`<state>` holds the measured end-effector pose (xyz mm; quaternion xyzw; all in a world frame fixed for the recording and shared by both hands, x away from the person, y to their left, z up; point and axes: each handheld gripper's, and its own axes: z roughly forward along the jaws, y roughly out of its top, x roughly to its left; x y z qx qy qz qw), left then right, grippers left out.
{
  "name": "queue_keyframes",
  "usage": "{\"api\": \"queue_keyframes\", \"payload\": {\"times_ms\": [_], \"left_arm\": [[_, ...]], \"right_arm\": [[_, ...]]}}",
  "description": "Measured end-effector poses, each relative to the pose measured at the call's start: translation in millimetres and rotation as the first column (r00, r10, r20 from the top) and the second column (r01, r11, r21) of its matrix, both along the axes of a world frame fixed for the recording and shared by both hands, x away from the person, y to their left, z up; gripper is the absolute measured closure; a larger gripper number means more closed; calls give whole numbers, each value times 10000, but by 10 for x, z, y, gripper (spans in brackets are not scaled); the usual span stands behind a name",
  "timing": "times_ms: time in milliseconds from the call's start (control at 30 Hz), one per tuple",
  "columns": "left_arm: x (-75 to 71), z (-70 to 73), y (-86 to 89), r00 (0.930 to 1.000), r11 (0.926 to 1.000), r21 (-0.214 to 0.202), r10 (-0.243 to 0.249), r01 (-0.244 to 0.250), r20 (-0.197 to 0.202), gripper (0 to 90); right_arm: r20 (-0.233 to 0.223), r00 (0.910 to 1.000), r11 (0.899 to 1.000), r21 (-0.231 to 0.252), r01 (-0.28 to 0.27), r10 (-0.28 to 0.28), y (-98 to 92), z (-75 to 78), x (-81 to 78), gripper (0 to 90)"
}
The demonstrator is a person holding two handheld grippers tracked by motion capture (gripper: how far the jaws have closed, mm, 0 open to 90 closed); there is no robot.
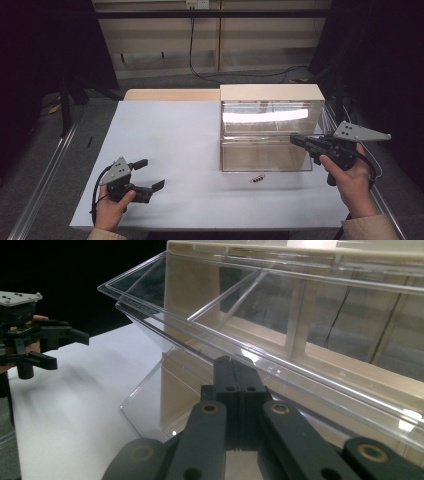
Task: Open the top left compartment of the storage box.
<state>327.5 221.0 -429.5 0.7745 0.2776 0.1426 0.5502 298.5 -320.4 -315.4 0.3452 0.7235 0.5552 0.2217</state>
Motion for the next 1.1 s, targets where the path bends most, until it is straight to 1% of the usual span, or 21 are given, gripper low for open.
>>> {"api": "queue_keyframes", "payload": {"times_ms": [33, 67, 133, 200, 367, 433, 533, 600, 700, 733, 767, 833, 867, 900, 933, 967, 1000, 1033, 1100], "left_arm": [[-5, -1, -5, 10000, 10000, -57, 3, -3, -61, 44], [1, 4, 3, 10000, 10000, 53, -43, 42, 37, 44], [1, 5, 2, 10000, 10000, 53, -44, 44, 22, 44], [3, 2, -6, 9999, 10000, -26, -61, 61, -104, 44], [6, 16, -36, 9997, 9998, -53, -179, 178, -148, 44], [8, 23, -53, 9996, 9997, -21, -249, 248, -150, 44], [5, 34, -81, 9991, 9993, -66, -378, 377, -208, 44], [7, 41, -92, 9989, 9991, 11, -427, 428, -179, 44], [4, 39, -110, 9985, 9990, -38, -448, 447, -309, 44], [9, 38, -109, 9985, 9989, 27, -476, 477, -269, 44], [8, 37, -114, 9985, 9989, 28, -460, 461, -313, 44], [9, 31, -129, 9977, 9987, -59, -510, 508, -440, 45], [15, 32, -132, 9979, 9986, 31, -520, 522, -386, 45], [10, 32, -145, 9976, 9988, -18, -493, 493, -486, 44], [14, 34, -152, 9975, 9986, 20, -535, 537, -454, 44], [14, 37, -162, 9970, 9982, -39, -592, 591, -508, 45], [10, 41, -174, 9971, 9985, -35, -554, 553, -524, 44], [17, 47, -179, 9967, 9980, 5, -639, 640, -500, 44], [20, 55, -200, 9959, 9976, -57, -689, 687, -590, 44]], "right_arm": [[0, 10000, 10000, 0, 0, 0, 0, 0, 0, 900], [9, 10000, 10000, -52, -39, 39, 10, 12, 2, 900], [9, 10000, 9998, -171, -74, 74, 39, 46, 6, 900], [39, 9999, 9998, -121, -136, 136, 43, 57, 8, 900], [61, 9999, 9996, -237, -142, 144, 51, 132, 10, 900], [84, 9998, 9996, -229, -160, 162, 47, 149, 10, 900], [137, 9998, 9998, -144, -132, 134, 34, 228, 14, 900], [150, 9998, 9996, -232, -141, 145, 31, 257, 24, 900], [165, 9998, 9997, -212, -133, 137, 27, 283, 29, 900], [175, 9998, 9997, -219, -131, 135, 25, 296, 33, 900], [204, 9997, 9998, -175, -138, 142, 20, 323, 39, 900], [213, 9997, 9997, -189, -124, 128, 17, 338, 44, 900], [246, 9997, 9998, -199, -87, 92, 12, 353, 49, 900], [253, 9996, 9999, -126, -87, 90, 8, 366, 53, 900], [255, 9996, 9999, -88, -89, 91, 4, 378, 58, 900], [283, 9996, 9999, -120, -71, 74, 2, 389, 65, 900], [268, 9996, 9999, -141, -71, 75, 3, 400, 67, 900], [312, 9995, 9998, -166, -76, 81, 2, 408, 71, 900], [301, 9995, 9998, -180, -40, 45, 0, 429, 74, 900]]}}
